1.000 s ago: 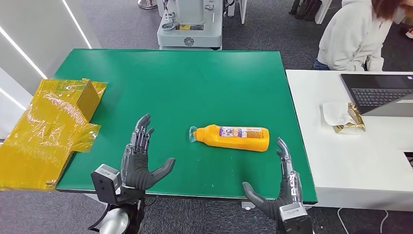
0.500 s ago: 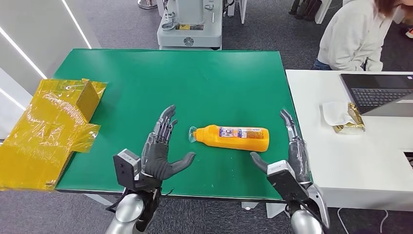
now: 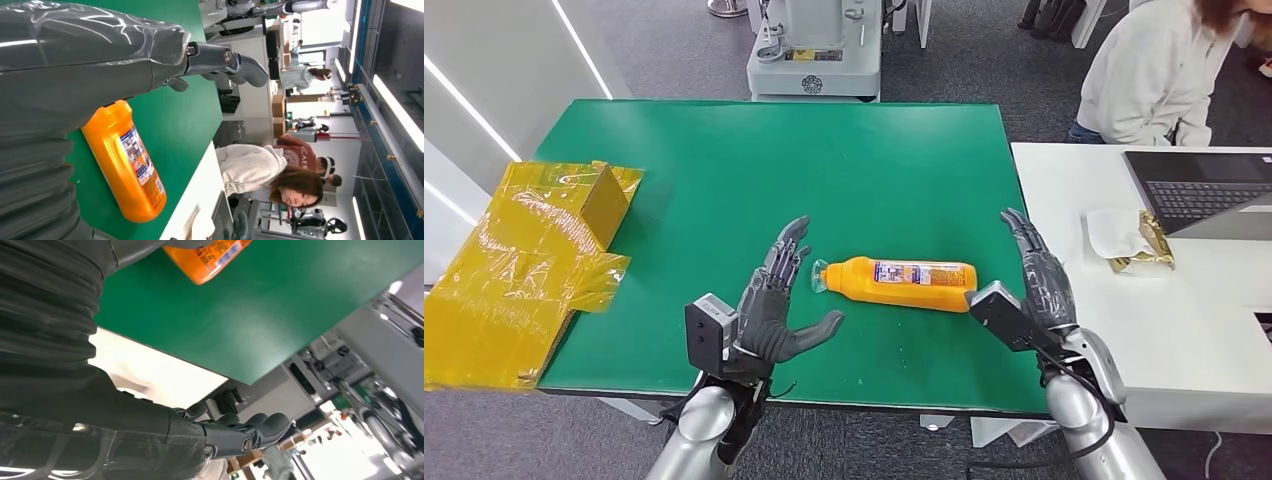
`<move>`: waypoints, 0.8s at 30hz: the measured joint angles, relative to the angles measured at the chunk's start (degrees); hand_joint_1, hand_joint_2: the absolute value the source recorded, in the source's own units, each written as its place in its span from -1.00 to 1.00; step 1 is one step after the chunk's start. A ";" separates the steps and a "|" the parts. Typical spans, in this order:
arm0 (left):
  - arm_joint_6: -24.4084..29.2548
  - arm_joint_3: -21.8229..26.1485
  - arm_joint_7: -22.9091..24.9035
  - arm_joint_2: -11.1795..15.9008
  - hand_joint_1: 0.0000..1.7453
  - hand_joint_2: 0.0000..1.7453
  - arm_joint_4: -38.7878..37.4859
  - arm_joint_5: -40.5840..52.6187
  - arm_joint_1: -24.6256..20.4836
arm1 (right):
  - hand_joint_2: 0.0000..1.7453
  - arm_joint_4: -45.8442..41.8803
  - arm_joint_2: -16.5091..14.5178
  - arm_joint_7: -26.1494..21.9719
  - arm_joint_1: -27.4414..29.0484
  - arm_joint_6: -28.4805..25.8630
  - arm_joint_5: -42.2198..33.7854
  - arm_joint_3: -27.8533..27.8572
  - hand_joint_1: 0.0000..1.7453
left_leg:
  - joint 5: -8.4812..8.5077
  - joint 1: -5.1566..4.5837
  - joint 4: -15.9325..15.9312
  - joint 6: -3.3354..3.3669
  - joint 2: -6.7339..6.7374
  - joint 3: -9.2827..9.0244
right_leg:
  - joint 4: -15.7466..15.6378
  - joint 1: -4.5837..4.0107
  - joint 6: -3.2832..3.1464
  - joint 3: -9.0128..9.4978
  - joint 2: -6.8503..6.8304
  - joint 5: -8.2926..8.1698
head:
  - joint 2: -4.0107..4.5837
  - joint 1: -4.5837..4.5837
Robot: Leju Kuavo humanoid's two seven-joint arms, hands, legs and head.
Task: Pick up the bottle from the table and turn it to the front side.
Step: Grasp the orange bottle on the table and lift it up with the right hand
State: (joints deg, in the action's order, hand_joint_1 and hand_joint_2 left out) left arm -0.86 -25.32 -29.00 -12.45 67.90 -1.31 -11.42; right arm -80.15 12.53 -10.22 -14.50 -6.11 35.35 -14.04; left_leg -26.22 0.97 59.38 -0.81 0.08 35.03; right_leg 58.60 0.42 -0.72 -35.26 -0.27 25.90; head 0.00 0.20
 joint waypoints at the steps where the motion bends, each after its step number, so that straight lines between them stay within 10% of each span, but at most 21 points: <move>1: 0.01 -0.02 0.00 0.01 -1.00 1.00 -0.12 0.00 0.00 | 1.00 1.37 0.57 0.33 -1.21 1.07 -0.19 -0.43 -1.00 | 0.00 0.00 0.00 0.00 0.01 0.00 | 0.01 0.00 0.00 0.00 0.00 0.00 | 0.00 0.01; 11: -0.16 -0.56 0.04 0.18 -1.00 1.00 -1.24 -0.19 -0.50 | 1.00 16.85 4.90 -2.23 -13.48 5.42 -4.08 -9.72 -1.00 | 0.05 0.00 0.03 0.01 -0.02 0.00 | 0.02 0.00 0.04 0.01 -0.02 -0.07 | 0.00 0.01; 24: 0.84 -2.66 -1.07 1.32 -1.00 1.00 -4.65 -2.64 -3.84 | 1.00 29.86 1.64 -6.39 -26.13 8.94 -6.04 -22.27 -1.00 | 0.10 0.01 0.01 0.00 0.00 -0.02 | 0.07 -0.01 0.03 0.01 0.01 -0.08 | 0.00 0.01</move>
State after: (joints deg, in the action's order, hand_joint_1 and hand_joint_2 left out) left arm -0.02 -27.98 -30.08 -11.12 63.25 -3.96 -15.26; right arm -50.29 14.17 -16.61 -40.62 2.84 29.31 -36.31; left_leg -26.12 0.97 59.39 -0.81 0.08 35.01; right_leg 58.66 0.41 -0.70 -35.24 -0.26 25.82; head 0.00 0.21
